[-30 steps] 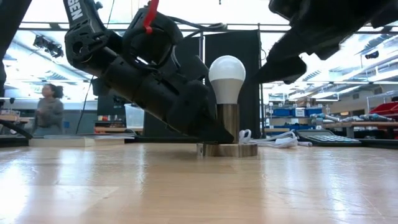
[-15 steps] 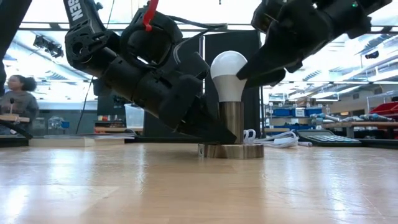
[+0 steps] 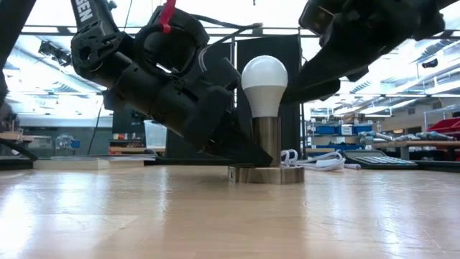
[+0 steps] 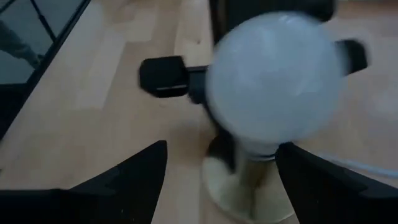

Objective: Screw lightbulb
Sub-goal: Insert the lightbulb into the lamp

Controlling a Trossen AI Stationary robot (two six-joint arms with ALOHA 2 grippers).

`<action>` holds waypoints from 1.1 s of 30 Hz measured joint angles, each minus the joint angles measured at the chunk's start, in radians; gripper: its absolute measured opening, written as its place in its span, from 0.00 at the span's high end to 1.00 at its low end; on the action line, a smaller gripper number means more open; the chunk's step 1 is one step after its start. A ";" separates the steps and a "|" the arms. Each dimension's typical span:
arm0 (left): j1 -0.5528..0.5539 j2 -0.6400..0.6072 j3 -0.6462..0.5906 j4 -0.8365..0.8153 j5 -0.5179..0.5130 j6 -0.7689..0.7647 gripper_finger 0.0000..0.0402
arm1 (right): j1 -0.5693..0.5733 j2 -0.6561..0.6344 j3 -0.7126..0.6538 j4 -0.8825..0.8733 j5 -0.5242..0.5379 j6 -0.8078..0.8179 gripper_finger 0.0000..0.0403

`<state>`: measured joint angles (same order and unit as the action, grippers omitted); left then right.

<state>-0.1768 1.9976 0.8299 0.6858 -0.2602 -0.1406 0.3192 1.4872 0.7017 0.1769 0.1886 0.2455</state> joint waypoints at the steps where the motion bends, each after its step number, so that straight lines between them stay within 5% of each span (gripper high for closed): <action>1: 0.001 0.000 0.000 -0.001 -0.011 -0.005 0.51 | 0.004 0.000 0.000 -0.008 -0.013 0.009 0.24; 9: 0.005 0.000 0.000 -0.009 -0.010 -0.005 0.51 | 0.015 -0.006 0.016 -0.139 -0.025 0.102 0.24; 14: 0.005 0.000 0.000 -0.005 0.023 0.007 0.51 | 0.021 -0.010 0.080 -0.274 0.076 0.129 0.24; 26: 0.004 0.000 0.000 0.008 0.025 0.060 0.52 | -0.025 0.001 0.089 -0.238 0.052 0.099 0.24; 33: 0.014 0.000 0.000 0.014 0.028 0.084 0.34 | -0.024 0.001 0.089 -0.231 0.052 0.094 0.24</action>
<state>-0.1624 1.9976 0.8299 0.6998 -0.2318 -0.0563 0.2948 1.4883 0.7910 -0.0542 0.2401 0.3393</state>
